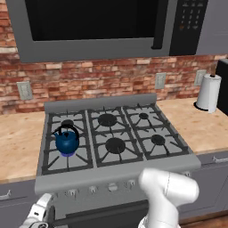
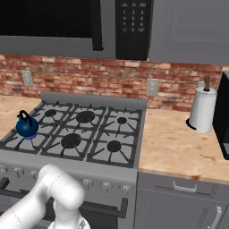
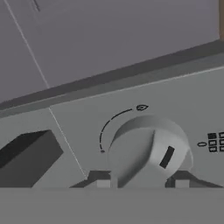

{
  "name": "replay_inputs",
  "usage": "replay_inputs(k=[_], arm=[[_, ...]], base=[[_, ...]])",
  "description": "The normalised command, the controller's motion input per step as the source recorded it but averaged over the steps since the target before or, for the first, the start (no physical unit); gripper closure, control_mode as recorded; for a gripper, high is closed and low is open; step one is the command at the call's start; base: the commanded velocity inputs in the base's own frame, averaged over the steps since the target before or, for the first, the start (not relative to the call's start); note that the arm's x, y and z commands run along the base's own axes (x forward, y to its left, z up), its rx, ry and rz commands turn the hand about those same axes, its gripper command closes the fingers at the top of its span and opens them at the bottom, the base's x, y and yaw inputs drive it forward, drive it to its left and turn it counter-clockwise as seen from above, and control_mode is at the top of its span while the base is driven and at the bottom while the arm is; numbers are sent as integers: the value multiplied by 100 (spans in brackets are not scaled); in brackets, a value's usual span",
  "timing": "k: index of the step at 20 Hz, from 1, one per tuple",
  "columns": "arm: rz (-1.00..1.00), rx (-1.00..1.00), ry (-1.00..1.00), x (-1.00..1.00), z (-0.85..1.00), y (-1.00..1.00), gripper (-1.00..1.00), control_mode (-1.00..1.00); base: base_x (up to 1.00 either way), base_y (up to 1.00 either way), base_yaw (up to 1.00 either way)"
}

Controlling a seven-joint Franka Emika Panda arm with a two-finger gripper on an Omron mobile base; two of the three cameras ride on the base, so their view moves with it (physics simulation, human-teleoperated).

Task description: Turn on the front left burner of the stove.

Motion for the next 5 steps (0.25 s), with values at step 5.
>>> replay_inputs(k=[5], arm=[[20, -45, 4, 0, -33, 0, 100, -100]], base=[[0, 0, 0]])
